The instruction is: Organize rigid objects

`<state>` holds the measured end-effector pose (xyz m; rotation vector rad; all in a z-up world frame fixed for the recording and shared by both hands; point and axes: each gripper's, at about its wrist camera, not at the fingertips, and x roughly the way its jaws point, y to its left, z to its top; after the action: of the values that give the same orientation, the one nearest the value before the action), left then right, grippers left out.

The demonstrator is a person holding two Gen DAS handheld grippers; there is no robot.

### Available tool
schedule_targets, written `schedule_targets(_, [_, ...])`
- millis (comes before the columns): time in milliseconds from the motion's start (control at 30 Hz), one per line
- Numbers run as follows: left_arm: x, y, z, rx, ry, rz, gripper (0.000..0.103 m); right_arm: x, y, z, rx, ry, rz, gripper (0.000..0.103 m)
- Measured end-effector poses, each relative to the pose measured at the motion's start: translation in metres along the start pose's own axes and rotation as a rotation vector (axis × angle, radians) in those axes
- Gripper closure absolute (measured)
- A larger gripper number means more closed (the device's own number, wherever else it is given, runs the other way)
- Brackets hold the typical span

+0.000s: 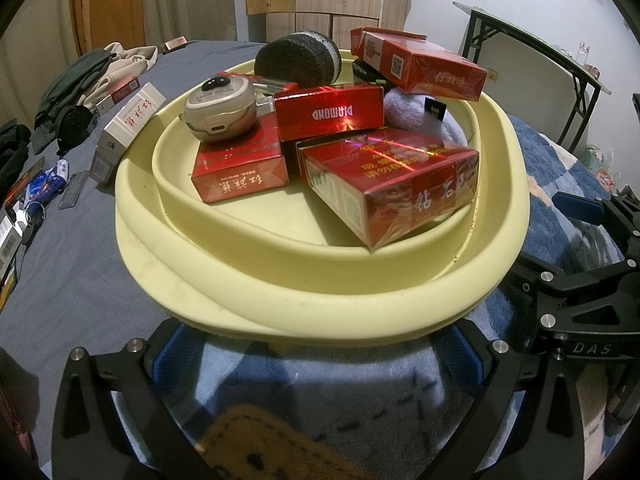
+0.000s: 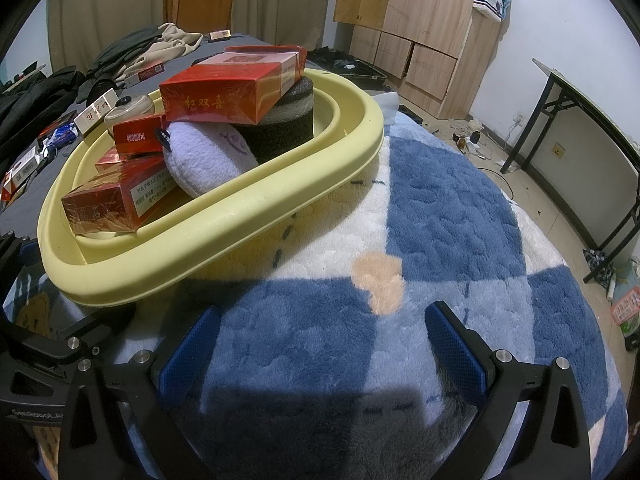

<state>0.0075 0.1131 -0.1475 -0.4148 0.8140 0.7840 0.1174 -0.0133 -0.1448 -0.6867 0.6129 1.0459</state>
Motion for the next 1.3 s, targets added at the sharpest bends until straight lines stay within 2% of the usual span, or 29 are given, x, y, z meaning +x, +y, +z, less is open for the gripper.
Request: schedule_targets(1300, [0.0006, -0.0042, -0.0009, 0.000, 0.000, 0.001, 0.000, 0.0003, 0.0001, -0.0004, -0.007, -0.002, -0.001, 0.000])
